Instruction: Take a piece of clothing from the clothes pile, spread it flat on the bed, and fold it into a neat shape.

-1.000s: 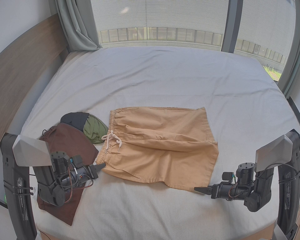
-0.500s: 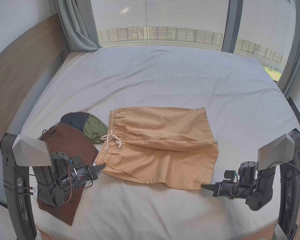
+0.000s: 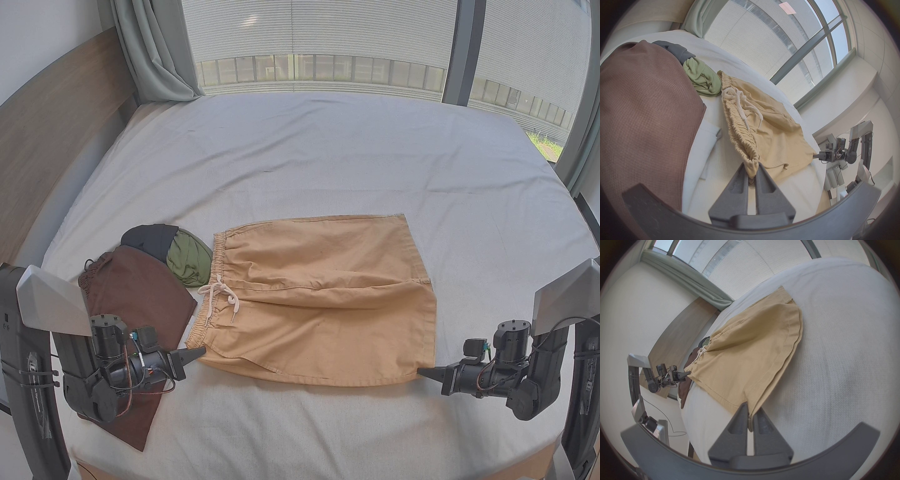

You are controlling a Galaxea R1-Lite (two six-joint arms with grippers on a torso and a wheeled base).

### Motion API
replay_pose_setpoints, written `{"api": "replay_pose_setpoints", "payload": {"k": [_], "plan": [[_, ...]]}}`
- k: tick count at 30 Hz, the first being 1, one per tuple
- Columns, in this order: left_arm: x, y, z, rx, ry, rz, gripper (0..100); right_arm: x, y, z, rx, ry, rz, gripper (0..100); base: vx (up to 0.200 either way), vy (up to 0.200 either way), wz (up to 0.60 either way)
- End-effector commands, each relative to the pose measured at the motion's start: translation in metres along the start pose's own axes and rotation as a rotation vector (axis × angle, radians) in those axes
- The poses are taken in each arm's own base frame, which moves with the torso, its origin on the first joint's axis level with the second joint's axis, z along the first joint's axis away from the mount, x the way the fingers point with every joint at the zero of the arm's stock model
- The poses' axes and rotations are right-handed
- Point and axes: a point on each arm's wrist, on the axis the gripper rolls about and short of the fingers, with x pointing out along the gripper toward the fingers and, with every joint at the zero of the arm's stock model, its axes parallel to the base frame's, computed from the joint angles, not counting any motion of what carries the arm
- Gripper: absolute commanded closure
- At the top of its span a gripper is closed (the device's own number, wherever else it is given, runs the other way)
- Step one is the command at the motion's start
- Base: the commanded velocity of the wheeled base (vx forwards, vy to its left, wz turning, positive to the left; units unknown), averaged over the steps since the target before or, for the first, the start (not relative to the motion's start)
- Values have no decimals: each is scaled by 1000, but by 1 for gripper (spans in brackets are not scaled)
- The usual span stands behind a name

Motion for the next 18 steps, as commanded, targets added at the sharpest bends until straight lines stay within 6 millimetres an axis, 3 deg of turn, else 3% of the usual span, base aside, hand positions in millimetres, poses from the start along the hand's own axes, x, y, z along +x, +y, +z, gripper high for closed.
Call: {"api": "replay_pose_setpoints", "payload": {"k": [1,18], "plan": [[-7,1,-4,-5,17,7,100,-8,1,-4,-6,16,-12,100,0,0,0],[-11,4,-10,34,39,11,100,-23,4,-26,-59,112,-33,100,0,0,0]]}}
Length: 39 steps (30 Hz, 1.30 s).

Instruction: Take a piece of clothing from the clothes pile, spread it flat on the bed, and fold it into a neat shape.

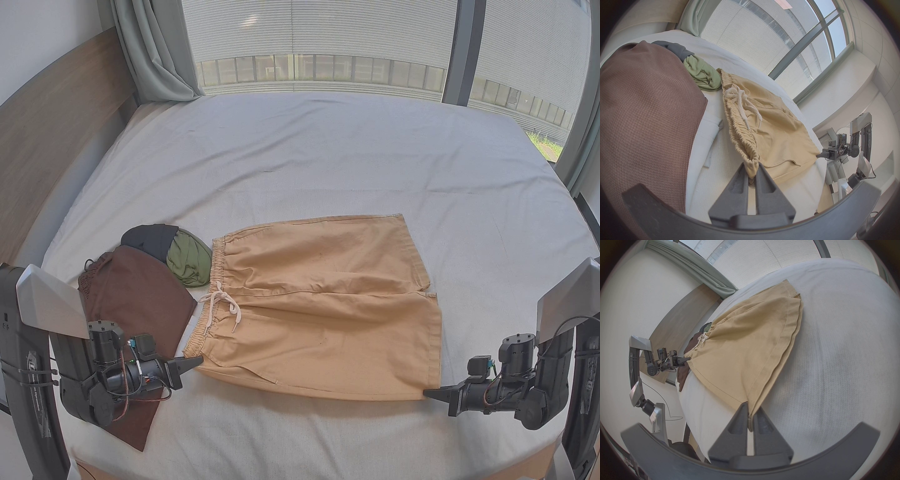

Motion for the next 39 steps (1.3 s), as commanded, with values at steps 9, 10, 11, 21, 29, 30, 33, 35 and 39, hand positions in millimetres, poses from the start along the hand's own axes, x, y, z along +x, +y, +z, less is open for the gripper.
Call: {"api": "replay_pose_setpoints", "payload": {"k": [9,10,11,21,29,30,33,35,39], "plan": [[-7,-4,-11,16,51,-36,100,-2,2,-6,15,29,-2,100,0,0,0],[-9,-4,-13,23,57,-40,100,-3,2,-7,17,34,-3,100,0,0,0],[-10,-4,-14,24,60,-40,100,-4,2,-8,19,38,-3,100,0,0,0],[-9,0,-22,33,85,-34,100,-4,2,-10,16,43,-6,100,0,0,0],[-8,0,-21,37,81,-36,100,-5,2,-10,16,43,-6,100,0,0,0],[-7,1,-20,39,79,-36,0,-5,2,-10,15,42,-6,100,0,0,0],[-7,1,-20,41,77,-40,0,-4,2,-10,16,43,-6,100,0,0,0],[-6,1,-19,40,76,-53,0,-4,2,-10,12,42,-3,0,0,0,0],[-5,2,-17,48,70,-78,0,-4,2,-9,9,34,-4,0,0,0,0]]}}
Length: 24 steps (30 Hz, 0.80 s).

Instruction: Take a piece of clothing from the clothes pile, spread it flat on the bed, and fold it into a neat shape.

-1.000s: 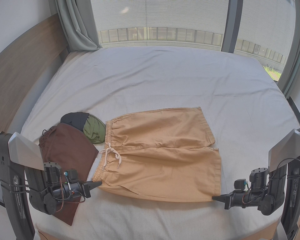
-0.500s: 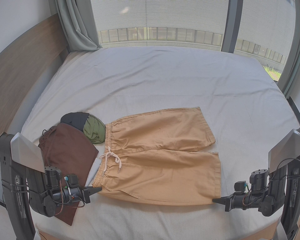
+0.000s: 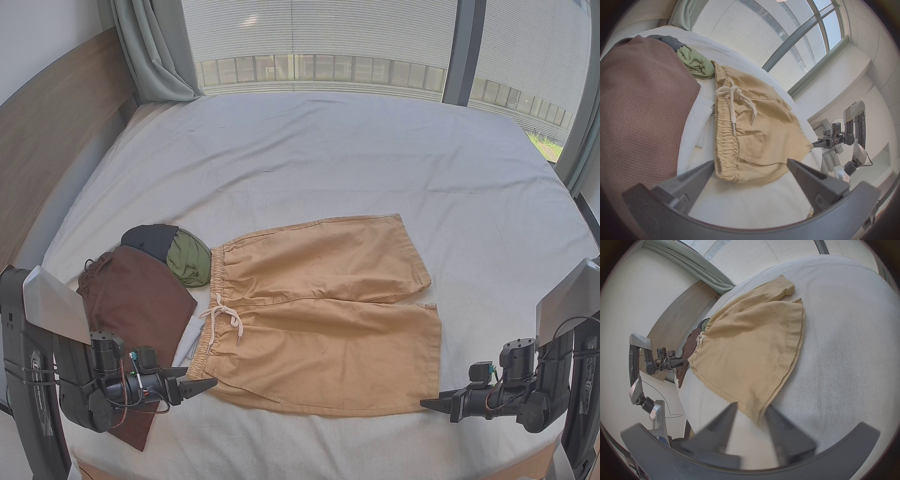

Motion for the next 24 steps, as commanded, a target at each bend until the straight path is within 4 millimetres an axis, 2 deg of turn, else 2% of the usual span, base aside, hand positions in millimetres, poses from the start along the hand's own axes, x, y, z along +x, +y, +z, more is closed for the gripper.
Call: {"api": "replay_pose_setpoints", "payload": {"k": [1,13,24], "plan": [[1,1,1,4,-6,-13,0,0,-1,0,1,-3,0,0,0,0,0],[5,20,-6,75,-4,-10,0,1,-1,1,-8,-7,0,0,0,0,0],[7,18,-3,19,-10,-38,0,1,-1,1,-10,-7,2,0,0,0,0]]}}
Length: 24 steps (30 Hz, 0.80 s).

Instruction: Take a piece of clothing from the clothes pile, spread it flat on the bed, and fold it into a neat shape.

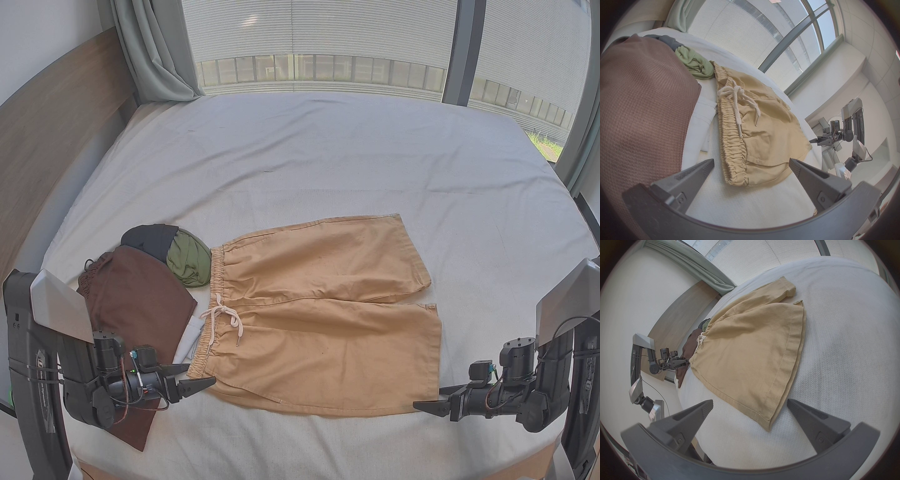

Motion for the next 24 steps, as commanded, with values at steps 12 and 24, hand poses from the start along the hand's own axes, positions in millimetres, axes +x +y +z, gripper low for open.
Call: {"api": "replay_pose_setpoints", "payload": {"k": [12,24], "plan": [[1,-2,-2,-22,11,-5,100,2,0,1,-6,-4,7,0,0,0,0],[1,-2,-3,-18,13,-5,100,3,1,-1,-4,9,16,0,0,0,0]]}}
